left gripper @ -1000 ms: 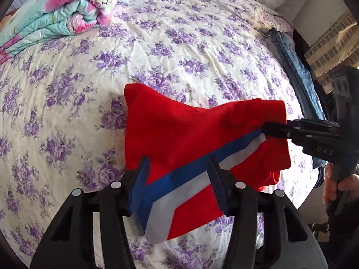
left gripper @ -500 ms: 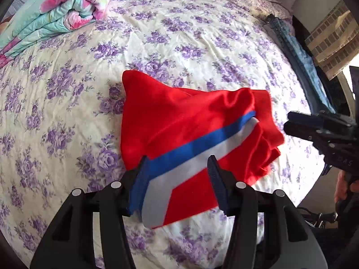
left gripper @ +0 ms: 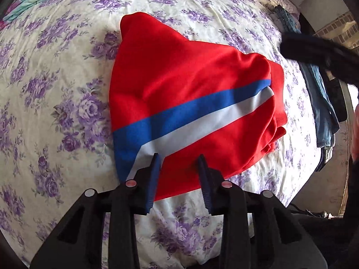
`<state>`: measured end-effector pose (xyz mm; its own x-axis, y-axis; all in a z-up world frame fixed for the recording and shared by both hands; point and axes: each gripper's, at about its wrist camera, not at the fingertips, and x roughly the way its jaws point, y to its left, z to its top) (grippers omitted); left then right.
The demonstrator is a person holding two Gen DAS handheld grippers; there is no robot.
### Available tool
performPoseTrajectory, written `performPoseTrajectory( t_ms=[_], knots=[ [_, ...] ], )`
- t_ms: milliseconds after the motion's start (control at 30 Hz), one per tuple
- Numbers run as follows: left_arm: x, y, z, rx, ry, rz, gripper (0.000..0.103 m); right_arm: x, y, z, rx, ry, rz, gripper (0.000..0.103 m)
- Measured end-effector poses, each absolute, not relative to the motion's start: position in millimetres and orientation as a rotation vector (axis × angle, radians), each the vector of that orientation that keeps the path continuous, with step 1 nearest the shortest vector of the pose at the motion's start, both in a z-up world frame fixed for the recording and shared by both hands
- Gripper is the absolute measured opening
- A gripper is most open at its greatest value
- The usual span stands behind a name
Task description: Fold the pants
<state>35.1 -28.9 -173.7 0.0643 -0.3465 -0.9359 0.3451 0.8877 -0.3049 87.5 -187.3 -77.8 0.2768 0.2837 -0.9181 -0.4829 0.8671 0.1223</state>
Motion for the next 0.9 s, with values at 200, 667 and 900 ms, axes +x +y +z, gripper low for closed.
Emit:
performPoseTrajectory(
  t_ms=[200,667,900],
  knots=[
    [32.6,-22.9,-171.0,-0.009,1.403,-0.508,0.029,152.3,-143.9,-127.8,-0.219,1.367,0.701,0.040],
    [28.7,-36.4,-180.6,0.030,1.387,-0.500,0.030,172.6,-154.2,-172.1,-0.236,1.433,0.517,0.025],
    [38.4,-17.5,-160.9,-0.012,1.386,-0.503,0.029,112.4,-210.0,-101.8,-0.152,1.266,0.384,0.030]
  ],
)
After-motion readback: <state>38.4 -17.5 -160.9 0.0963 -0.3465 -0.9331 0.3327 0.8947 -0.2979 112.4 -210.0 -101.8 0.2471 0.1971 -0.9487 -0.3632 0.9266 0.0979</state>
